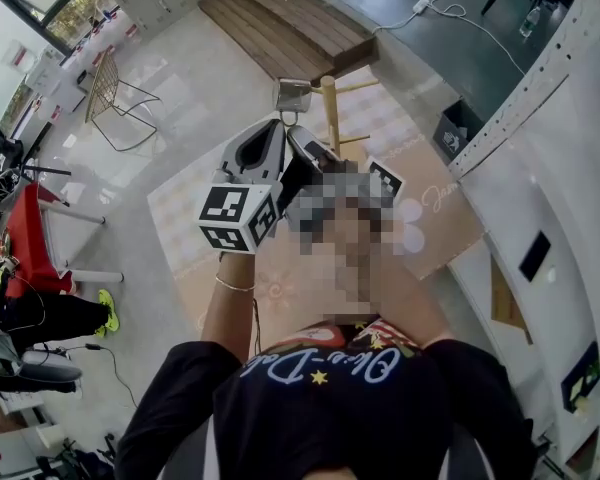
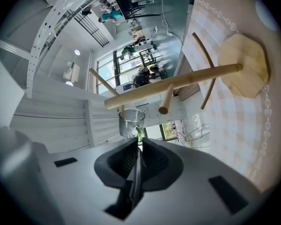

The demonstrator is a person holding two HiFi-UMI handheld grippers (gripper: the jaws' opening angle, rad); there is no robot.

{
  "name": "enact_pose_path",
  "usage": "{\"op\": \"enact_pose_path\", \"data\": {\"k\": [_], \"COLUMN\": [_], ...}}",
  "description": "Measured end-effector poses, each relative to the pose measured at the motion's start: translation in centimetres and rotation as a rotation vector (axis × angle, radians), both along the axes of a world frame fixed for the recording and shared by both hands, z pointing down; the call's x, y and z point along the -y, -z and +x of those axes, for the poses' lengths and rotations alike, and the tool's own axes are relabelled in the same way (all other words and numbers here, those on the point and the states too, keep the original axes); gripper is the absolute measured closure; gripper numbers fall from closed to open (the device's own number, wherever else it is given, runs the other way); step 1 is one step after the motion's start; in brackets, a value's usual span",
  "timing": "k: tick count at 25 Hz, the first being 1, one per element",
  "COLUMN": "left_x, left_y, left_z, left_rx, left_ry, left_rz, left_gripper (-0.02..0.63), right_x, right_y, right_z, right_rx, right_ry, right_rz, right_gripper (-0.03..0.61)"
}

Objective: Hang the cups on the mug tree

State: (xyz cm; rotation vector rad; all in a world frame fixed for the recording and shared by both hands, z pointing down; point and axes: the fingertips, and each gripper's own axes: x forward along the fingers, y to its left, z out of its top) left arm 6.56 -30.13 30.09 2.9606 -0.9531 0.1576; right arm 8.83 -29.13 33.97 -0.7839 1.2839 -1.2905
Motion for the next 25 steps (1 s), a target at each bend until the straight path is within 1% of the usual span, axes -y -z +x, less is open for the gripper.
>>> {"op": "enact_pose_path", "data": {"k": [8, 14, 19, 25], "left_x": [-0.2, -0.9, -1.9, -4.0], "left_y": [-0.7, -1.0, -0.8, -0.9], "left_z": [-0.5, -0.4, -0.1, 0.1], "left_rx": [0.007, 0.007, -0.022, -0.010], "left_ry": [0.014, 0.035, 0.052, 0.074], "left_rz": [-0.013, -0.017, -0.032, -0.024], "left_gripper": [0.606, 0.606, 0.606, 0.606], "right_x": [-0.7, -1.8, -2.7, -4.4], "right_y": [-0.9, -0.3, 0.1, 0.2], "right_z": [-0.3, 0.5, 1.2, 1.6], "right_rx": [-0.003, -0.079, -0.127, -0.201], "right_ry": [0.015, 0.034, 0.056, 0.092], "right_rz": [-0.021, -0.001, 0.018, 0.030], "right_gripper": [0.561, 0.568, 0.569, 0.569]}}
